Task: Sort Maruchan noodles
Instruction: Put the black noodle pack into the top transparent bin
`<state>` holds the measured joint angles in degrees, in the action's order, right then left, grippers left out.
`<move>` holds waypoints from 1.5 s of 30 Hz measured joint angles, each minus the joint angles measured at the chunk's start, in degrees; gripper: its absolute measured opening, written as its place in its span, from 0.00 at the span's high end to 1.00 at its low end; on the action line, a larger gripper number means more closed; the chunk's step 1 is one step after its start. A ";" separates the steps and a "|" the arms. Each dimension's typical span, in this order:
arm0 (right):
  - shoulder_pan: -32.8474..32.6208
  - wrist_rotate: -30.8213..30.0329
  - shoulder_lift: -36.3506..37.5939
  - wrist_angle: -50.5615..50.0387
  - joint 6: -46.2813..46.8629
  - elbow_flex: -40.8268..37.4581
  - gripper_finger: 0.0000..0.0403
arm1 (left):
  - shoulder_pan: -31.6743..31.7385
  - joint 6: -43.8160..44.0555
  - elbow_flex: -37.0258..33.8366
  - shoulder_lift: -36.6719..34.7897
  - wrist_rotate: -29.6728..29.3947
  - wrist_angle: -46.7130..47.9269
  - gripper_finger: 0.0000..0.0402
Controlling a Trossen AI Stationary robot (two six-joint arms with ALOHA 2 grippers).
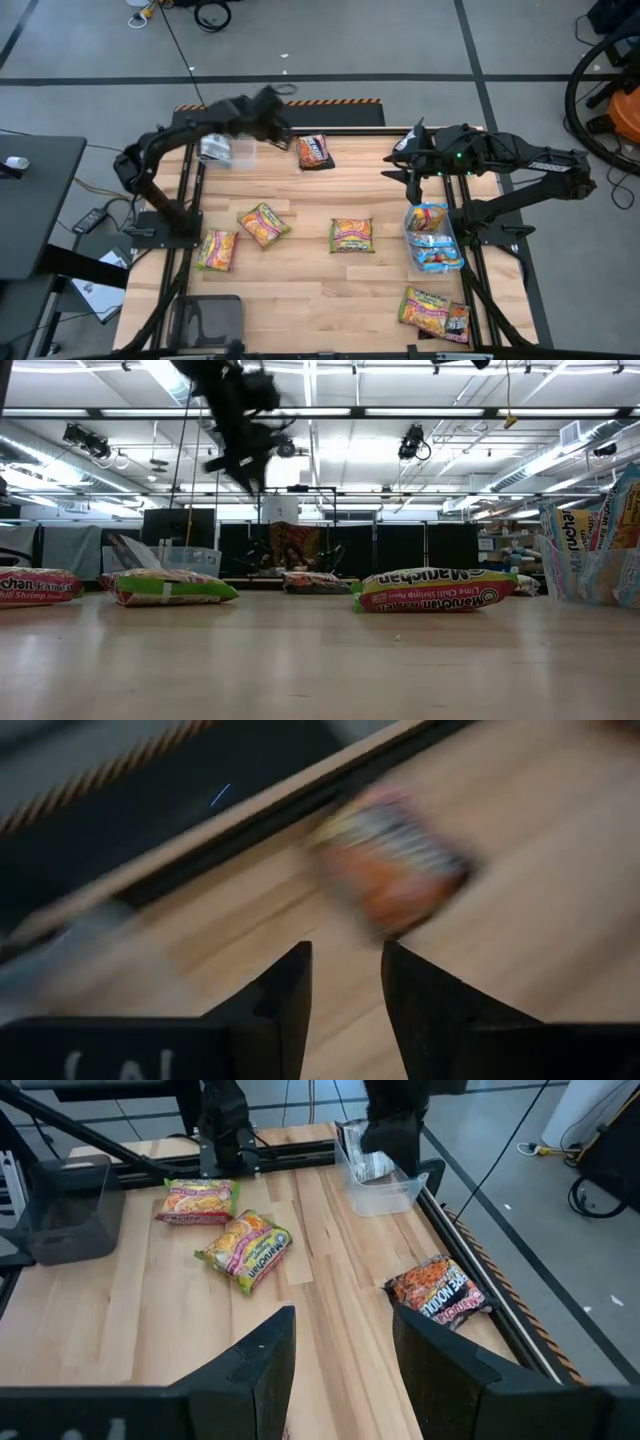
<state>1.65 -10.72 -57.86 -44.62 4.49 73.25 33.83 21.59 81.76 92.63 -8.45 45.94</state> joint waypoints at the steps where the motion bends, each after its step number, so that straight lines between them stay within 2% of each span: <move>1: 0.00 0.00 0.13 -0.46 -0.01 0.00 0.57 | -2.53 -0.82 -0.05 0.20 -0.91 -3.25 0.68; 5: 0.00 -0.02 0.65 -1.71 -0.39 0.00 0.57 | -10.04 1.22 -0.33 3.37 -0.87 -12.62 0.68; 8: 0.00 -0.05 1.04 -1.72 -1.54 -0.02 0.57 | -13.12 1.87 -0.35 8.26 -1.19 -17.70 0.68; 11: 0.11 -0.26 1.25 -1.66 -1.68 -0.02 0.57 | -15.08 -1.28 -0.32 14.01 -2.74 -22.43 0.65; 15: 0.11 -0.35 1.57 -1.97 -0.24 -0.02 0.57 | -15.36 -1.39 3.53 20.71 -2.36 -17.26 0.60; 18: 0.11 -0.32 1.57 -2.28 0.75 -0.02 0.57 | -14.83 -4.77 5.79 24.35 -3.83 -14.42 0.55; 23: 0.15 -1.51 1.35 -2.28 1.55 -0.02 0.57 | -14.96 -12.01 6.08 28.21 -11.60 -15.56 0.51; 28: 0.13 -1.69 1.39 -2.07 3.46 -0.02 0.57 | -13.99 -16.57 6.07 31.37 -8.44 -17.43 0.51; 30: 0.13 -1.71 1.40 -1.90 4.18 -0.02 0.57 | -13.98 -17.07 5.97 32.32 -11.65 -17.43 0.51; 32: 0.13 -1.75 1.37 -1.62 5.40 -0.02 0.57 | -14.08 -18.10 5.97 32.34 -14.36 -17.28 0.53; 36: 0.13 -1.79 1.37 -1.13 6.45 -0.01 0.57 | -13.50 -18.98 5.99 32.36 -14.91 -16.55 0.62; 39: 0.13 -1.79 1.37 -0.63 6.50 -0.02 0.57 | -13.02 -18.31 6.10 32.36 -15.10 -12.41 0.74; 43: 0.13 -1.79 1.37 0.13 6.52 0.00 0.57 | -12.34 -18.16 6.03 32.36 -15.06 -6.58 0.96; 45: 0.13 -1.79 1.37 0.41 6.48 -0.01 0.57 | -12.07 -18.22 6.03 31.99 -14.31 -5.14 0.97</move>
<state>1.78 -12.51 -56.49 -44.21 10.96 73.24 21.76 3.38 87.79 124.62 -22.76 40.80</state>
